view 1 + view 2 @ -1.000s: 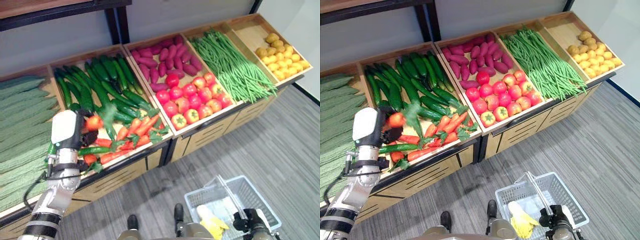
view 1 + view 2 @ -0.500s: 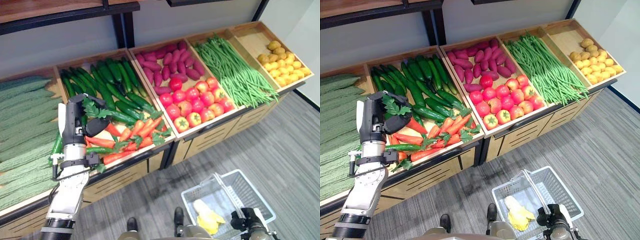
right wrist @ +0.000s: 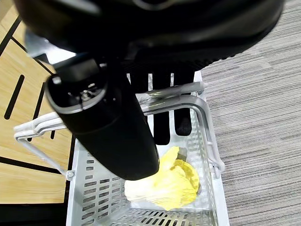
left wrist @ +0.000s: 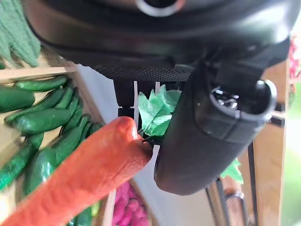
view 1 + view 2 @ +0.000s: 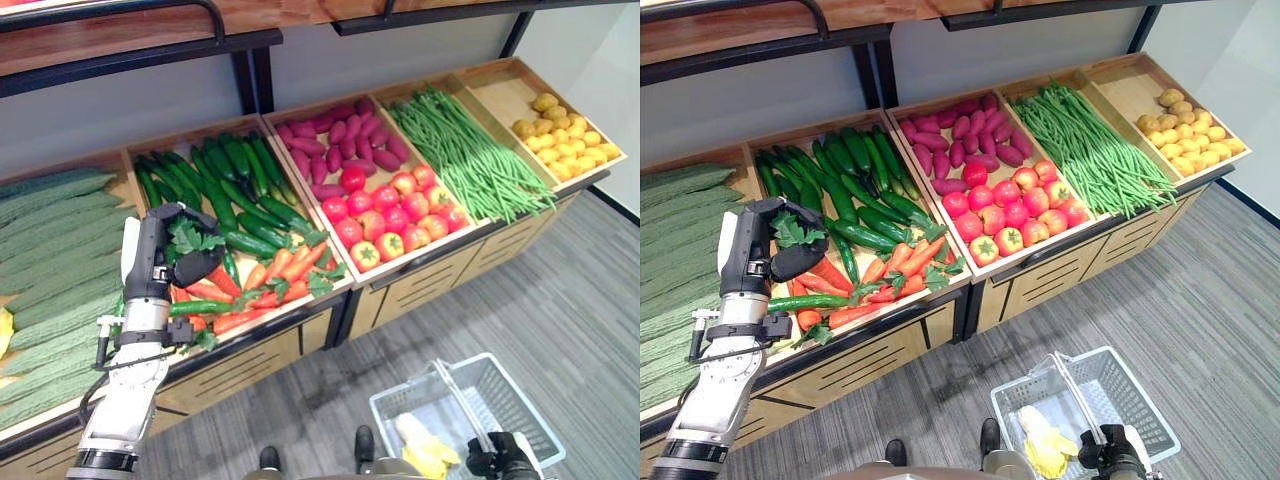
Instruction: Get the vegetables into the basket
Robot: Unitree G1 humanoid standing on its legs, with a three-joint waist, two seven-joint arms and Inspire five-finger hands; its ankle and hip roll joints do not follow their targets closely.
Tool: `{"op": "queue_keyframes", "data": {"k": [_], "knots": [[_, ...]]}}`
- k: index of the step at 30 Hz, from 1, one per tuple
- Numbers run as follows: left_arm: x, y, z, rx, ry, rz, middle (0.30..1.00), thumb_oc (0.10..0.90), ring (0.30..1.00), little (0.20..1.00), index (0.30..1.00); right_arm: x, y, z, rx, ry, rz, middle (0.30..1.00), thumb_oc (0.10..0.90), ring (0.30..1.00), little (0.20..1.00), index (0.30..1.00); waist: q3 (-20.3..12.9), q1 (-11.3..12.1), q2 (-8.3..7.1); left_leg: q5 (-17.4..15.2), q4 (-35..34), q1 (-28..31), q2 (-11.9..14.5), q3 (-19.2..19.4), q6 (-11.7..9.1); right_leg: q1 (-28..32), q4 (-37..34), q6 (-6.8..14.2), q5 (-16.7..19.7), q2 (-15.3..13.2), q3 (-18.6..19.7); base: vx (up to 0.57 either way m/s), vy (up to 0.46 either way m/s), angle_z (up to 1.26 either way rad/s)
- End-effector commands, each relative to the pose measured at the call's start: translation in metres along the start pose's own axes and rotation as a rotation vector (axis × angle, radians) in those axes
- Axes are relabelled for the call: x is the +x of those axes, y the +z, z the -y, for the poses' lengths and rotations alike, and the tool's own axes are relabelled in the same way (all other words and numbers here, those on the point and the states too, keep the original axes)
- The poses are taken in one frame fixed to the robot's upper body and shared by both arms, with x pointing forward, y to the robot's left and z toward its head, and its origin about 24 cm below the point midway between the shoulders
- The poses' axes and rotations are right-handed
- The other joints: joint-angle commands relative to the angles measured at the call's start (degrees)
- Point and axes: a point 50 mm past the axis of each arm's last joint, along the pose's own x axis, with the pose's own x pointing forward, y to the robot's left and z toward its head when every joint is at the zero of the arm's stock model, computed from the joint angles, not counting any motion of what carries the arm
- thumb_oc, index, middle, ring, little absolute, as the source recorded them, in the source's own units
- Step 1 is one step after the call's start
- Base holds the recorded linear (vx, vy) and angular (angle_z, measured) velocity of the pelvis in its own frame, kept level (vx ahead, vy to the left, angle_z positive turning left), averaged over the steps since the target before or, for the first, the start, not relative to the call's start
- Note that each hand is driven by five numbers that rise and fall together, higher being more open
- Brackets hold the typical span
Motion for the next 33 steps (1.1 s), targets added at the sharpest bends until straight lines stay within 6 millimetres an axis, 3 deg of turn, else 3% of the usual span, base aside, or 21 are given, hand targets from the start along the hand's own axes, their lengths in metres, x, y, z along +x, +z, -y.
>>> {"op": "queue_keyframes", "data": {"k": [1, 2, 3, 7, 21, 33], "knots": [[0.025, 0.043, -0.024, 0.22, 0.011, 0.277, 0.3, 0.4, 0.3, 0.3, 0.3, 0.007, 0.017, 0.023, 0.028, -0.084, 0.067, 0.3, 0.4, 0.3, 0.3, 0.3, -2.0, 0.0, -3.34, -3.7, 0.3, 1.5, 0.3, 0.8, -0.8, 0.6, 0.5, 6.8, -0.3, -7.6, -0.8, 0.0, 0.0, 0.0], [0.025, 0.043, -0.024, 0.22, 0.011, 0.277, 0.3, 0.4, 0.3, 0.3, 0.3, 0.007, 0.017, 0.023, 0.028, -0.084, 0.067, 0.3, 0.4, 0.3, 0.3, 0.3, -2.0, 0.0, -3.35, -3.7, 0.3, 1.5, 0.3, 0.8, -0.8, 0.6, 0.5, 6.8, -0.3, -7.6, -0.8, 0.0, 0.0, 0.0], [0.03, 0.049, -0.031, 0.426, -0.057, 0.33, 0.3, 0.4, 0.3, 0.3, 0.3, 0.007, 0.017, 0.025, 0.028, -0.089, 0.069, 0.3, 0.4, 0.3, 0.3, 0.3, -2.0, 0.0, -3.07, -3.8, 0.3, 1.5, 0.3, 0.8, -0.8, 0.6, 0.5, 6.9, -0.4, -7.6, -0.8, 0.0, 0.0, 0.0], [0.039, 0.066, -0.039, 0.675, -0.099, 0.458, 0.3, 0.4, 0.3, 0.3, 0.3, 0.007, 0.017, 0.023, 0.014, -0.085, 0.078, 0.3, 0.4, 0.3, 0.3, 0.3, -2.1, -0.1, -2.99, -3.9, 0.3, 1.6, 0.3, 0.9, -1.0, 0.8, 0.4, 7.1, -0.4, -7.5, -0.8, 0.0, 0.0, 0.0], [0.044, 0.056, -0.036, 0.859, -0.173, 0.475, 0.3, 0.4, 0.3, 0.3, 0.3, 0.006, 0.015, 0.026, 0.004, -0.102, 0.077, 0.3, 0.4, 0.3, 0.3, 0.3, -2.6, -0.7, -2.81, -4.3, 0.3, 2.7, 0.2, 1.3, -1.0, 1.3, 0.4, 7.1, -0.6, -7.4, -0.4, 0.0, 0.0, 0.0], [0.044, 0.054, -0.036, 0.887, -0.17, 0.474, 0.3, 0.4, 0.3, 0.3, 0.3, 0.005, 0.011, 0.026, 0.003, -0.107, 0.064, 0.3, 0.4, 0.3, 0.3, 0.3, -2.7, -0.7, -2.9, -4.5, 0.3, 3.2, 0.1, 1.4, -0.8, 1.6, 0.4, 7.2, -0.7, -7.4, -0.2, 0.0, 0.0, 0.0]]}}
